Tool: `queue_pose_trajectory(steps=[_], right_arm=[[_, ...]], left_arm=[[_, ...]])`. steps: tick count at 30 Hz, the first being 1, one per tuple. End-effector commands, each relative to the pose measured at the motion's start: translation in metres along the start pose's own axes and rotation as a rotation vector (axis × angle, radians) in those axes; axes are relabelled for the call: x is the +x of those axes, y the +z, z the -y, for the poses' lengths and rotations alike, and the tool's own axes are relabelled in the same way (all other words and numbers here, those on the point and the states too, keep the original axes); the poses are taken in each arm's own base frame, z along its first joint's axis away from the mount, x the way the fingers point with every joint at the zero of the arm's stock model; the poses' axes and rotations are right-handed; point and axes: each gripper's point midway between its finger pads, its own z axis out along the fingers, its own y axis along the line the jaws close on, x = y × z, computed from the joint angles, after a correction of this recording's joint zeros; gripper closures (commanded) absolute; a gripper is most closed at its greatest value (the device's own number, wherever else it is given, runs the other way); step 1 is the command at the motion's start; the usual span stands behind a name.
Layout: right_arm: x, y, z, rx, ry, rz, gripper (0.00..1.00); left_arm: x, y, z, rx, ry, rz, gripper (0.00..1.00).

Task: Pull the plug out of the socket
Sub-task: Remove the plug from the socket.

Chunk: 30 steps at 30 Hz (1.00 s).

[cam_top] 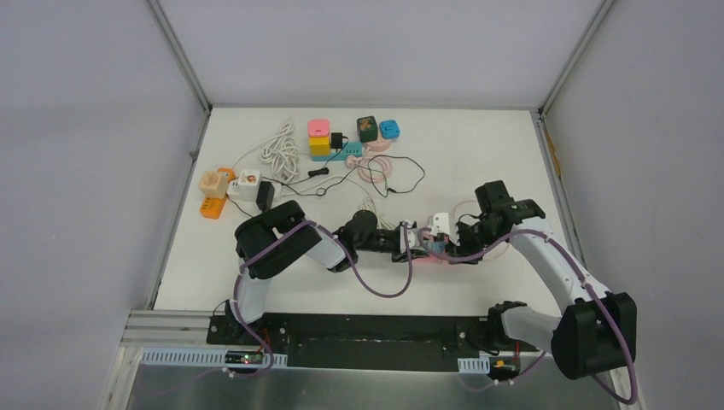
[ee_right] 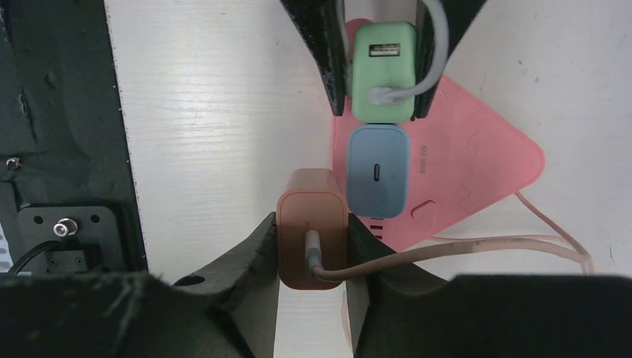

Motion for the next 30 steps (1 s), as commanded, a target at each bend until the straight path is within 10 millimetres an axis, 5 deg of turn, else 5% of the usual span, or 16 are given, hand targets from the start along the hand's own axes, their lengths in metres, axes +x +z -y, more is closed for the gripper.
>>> queue_pose_trajectory(steps=[1, 12, 23, 30], right_arm=[[-0.009, -0.009, 0.025, 0.063, 0.065, 0.034, 1.00], [-0.005, -0.019, 0.023, -0.072, 0.300, 0.142, 1.00], [0.003, -0.010, 0.024, 0.097, 0.029, 0.023, 1.00], [-0.007, -0.026, 0.031, 0.100, 0.113, 0.062, 1.00]], left_arm=[[0.028, -0.008, 0.008, 0.012, -0.057, -0.098, 1.00], [0.026, -0.009, 0.008, 0.012, -0.054, -0.093, 1.00], [0.027, -0.008, 0.009, 0.016, -0.055, -0.096, 1.00], [0.027, -0.008, 0.008, 0.014, -0.056, -0.098, 1.00]])
